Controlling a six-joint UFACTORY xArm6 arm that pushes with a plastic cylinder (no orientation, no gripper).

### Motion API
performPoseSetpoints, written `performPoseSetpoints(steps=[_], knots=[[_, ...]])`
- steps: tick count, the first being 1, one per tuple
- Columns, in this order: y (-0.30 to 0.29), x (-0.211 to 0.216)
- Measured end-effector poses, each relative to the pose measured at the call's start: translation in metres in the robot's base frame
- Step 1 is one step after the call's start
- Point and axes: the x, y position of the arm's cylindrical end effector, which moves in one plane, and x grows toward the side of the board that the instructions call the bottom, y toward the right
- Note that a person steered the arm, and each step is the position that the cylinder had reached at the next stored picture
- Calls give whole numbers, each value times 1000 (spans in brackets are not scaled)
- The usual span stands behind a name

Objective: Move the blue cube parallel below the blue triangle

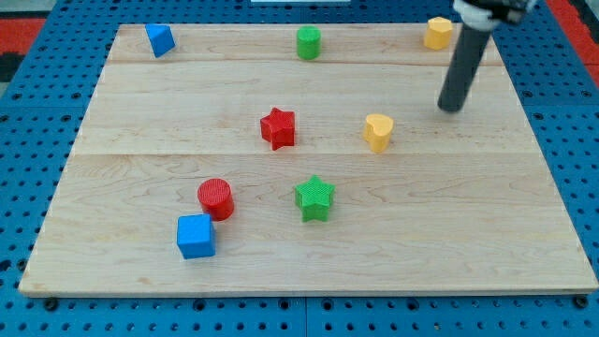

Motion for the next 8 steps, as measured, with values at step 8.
performPoseSetpoints(steps=[8], knots=[[-371, 135]])
